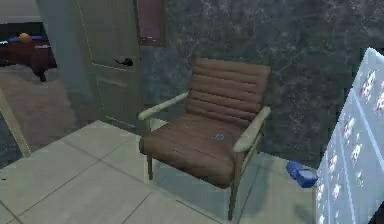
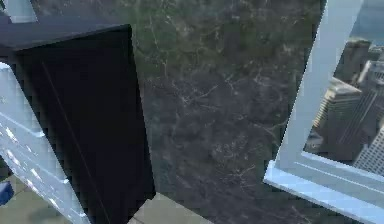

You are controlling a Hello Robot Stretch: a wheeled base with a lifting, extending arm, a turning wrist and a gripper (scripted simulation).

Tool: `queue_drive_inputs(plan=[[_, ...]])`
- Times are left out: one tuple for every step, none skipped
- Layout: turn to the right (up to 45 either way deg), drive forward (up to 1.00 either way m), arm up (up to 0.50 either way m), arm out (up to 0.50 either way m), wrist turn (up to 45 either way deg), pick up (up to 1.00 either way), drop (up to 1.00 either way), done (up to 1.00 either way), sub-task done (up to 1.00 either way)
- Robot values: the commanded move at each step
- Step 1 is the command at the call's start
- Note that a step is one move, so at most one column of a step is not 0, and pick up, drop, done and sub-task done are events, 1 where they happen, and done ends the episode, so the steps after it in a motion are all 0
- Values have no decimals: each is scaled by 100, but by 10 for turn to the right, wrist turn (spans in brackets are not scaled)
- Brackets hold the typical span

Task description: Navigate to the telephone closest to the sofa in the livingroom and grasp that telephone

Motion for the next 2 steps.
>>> queue_drive_inputs(plan=[[-300,0,0,0,0,0,0,0,0],[0,100,0,0,0,0,0,0,0]])
